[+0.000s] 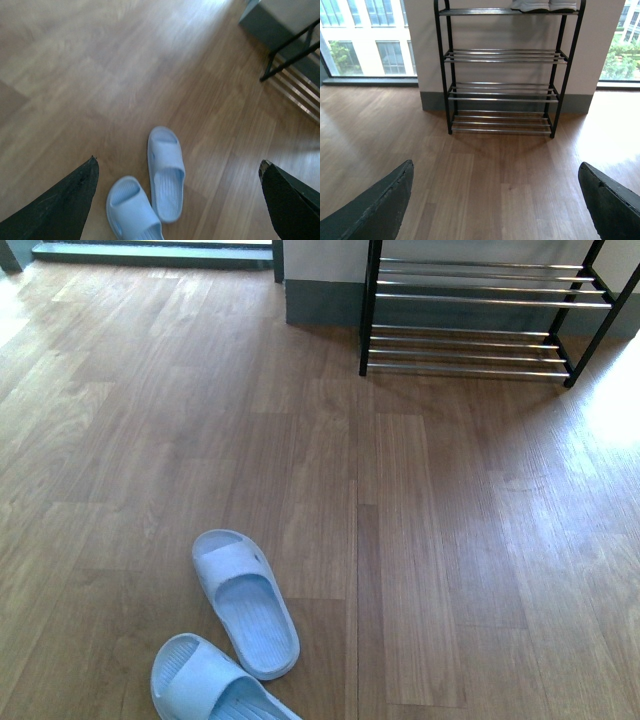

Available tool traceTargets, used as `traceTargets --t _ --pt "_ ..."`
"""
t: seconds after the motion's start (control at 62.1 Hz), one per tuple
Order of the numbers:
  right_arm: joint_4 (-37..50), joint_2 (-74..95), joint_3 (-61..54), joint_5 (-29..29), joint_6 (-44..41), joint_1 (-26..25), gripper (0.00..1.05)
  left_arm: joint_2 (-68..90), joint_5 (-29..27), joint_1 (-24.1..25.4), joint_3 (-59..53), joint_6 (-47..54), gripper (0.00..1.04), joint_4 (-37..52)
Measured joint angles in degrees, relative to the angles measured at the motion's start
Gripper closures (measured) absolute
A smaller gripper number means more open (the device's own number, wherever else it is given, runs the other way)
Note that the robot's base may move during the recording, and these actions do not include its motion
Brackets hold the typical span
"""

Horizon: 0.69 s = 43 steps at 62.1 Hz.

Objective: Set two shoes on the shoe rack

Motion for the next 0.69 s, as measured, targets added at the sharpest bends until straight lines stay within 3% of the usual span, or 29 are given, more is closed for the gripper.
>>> traceTargets --t 0.161,0.274,0.693 --pt "0.0 0.0 0.0 0.0 -0.02 0.0 0.09 30.82 12.48 -1.4 9.86 -1.29 0.09 -0.37" --pt "0.0 0.0 0.0 0.0 -0.02 0.0 0.09 41.97 15.19 -2.25 15.69 0.24 0.09 -3.52" --pt "0.0 0.0 0.0 0.0 -0.02 0.0 0.09 63.84 14.19 -3.48 34.71 12.2 0.09 -16.63"
